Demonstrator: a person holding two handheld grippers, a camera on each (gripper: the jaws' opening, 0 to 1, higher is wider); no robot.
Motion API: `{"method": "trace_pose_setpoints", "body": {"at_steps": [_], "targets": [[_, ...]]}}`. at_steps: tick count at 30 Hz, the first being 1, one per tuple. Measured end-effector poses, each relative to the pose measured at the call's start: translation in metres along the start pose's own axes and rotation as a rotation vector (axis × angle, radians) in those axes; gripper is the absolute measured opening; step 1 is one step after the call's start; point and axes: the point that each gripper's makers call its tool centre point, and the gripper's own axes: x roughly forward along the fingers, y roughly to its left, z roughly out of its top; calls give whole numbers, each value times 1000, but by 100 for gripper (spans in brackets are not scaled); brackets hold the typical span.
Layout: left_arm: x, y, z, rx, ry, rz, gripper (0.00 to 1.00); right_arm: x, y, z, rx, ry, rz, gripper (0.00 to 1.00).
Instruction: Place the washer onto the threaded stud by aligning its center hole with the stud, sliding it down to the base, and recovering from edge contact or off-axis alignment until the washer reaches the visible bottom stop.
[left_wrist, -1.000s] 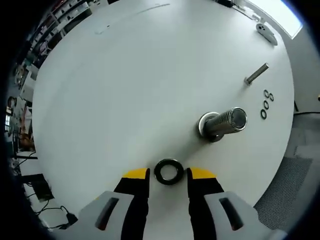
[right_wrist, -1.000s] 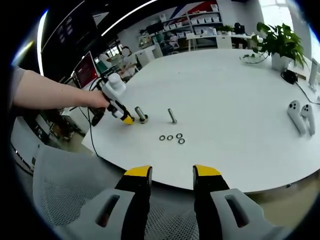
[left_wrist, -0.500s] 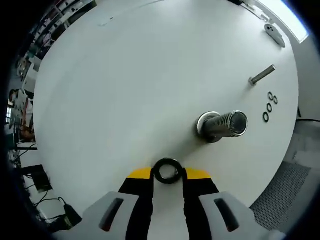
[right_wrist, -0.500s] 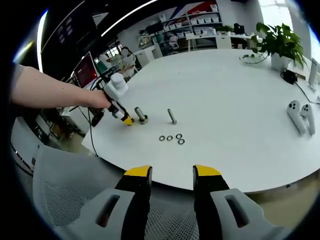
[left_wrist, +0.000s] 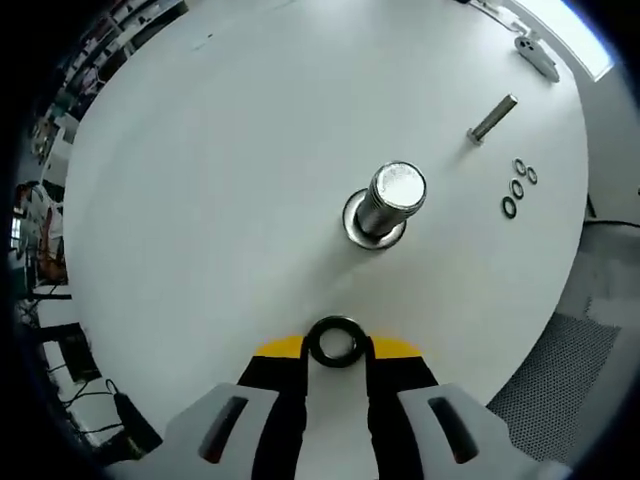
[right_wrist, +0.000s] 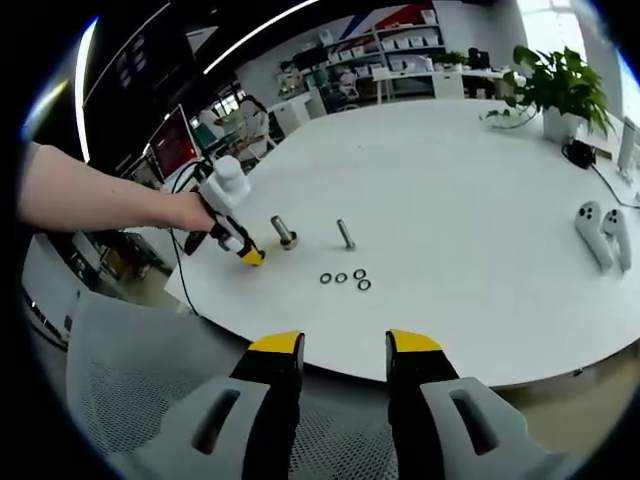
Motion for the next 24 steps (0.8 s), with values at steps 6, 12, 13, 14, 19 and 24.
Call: {"method": "trace_pose_setpoints", "body": {"at_steps": [6, 12, 13, 14, 19, 24], "targets": [[-1, -3, -3, 1, -25, 2, 19, -1, 0, 2, 6, -11, 3, 35], [-1, -5, -8, 12, -2, -9, 19, -1, 1, 2, 9, -11, 4, 35], [-1, -4, -8, 14, -1, -8, 19, -1, 1, 2, 9, -10, 4, 35], [-2, -3, -8, 16, -3, -5, 19, -1, 1, 2, 9, -11, 4, 35], [-6, 1, -7, 11, -11, 3, 19, -1, 1, 3, 11, -18, 5, 35], [-15, 0, -1, 21, -23, -15, 19, -1, 2, 3, 7, -16, 9, 35]]}}
